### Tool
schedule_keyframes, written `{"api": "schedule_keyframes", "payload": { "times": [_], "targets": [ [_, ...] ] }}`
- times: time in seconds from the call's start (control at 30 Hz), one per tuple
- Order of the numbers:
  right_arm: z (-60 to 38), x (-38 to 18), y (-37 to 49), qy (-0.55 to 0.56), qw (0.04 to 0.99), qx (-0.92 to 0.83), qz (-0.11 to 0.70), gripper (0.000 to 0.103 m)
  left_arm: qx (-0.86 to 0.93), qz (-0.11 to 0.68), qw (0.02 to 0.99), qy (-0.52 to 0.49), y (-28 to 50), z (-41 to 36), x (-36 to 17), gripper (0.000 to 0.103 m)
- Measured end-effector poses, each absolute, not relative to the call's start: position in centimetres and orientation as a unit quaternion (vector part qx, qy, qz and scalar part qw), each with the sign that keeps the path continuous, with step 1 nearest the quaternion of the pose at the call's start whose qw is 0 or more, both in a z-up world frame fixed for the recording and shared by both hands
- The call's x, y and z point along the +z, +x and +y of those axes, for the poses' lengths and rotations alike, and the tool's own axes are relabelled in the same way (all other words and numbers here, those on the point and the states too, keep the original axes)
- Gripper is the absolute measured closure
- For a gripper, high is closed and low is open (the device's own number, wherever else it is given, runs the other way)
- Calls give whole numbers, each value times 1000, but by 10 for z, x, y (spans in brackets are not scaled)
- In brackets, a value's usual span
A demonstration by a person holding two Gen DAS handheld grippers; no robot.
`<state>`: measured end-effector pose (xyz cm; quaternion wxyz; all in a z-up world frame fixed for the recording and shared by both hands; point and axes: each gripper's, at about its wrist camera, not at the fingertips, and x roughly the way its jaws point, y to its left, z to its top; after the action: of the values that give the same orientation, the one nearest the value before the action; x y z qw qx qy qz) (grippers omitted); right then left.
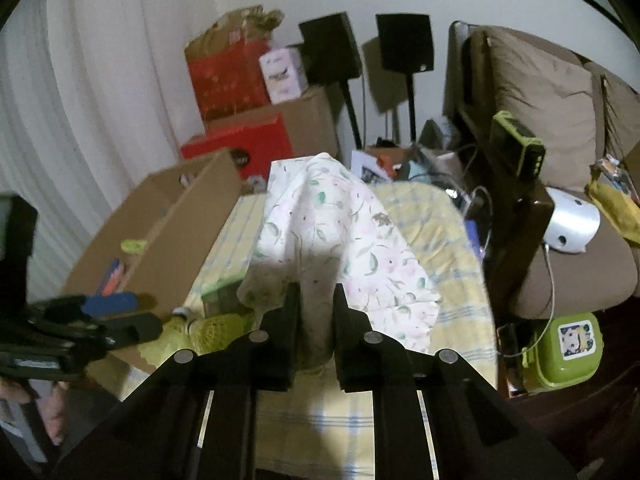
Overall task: Organize objects
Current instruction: 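Grasp a yellow shuttlecock with the left tool while the right tool holds the cloth raised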
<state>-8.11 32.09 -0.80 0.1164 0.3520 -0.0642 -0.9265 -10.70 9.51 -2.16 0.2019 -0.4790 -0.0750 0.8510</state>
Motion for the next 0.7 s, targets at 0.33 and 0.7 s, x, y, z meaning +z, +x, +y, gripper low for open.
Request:
{"api": "schedule_keyframes", "payload": {
  "times": [0.33,0.7],
  "targets": [
    [358,11,-62,345,96,-929,-92,90,846,-77,198,-488,-121,108,-22,23],
    [354,-8,-53,364,111,-919,-101,90,844,17,168,-509,-119,125,-41,23]
  ]
}}
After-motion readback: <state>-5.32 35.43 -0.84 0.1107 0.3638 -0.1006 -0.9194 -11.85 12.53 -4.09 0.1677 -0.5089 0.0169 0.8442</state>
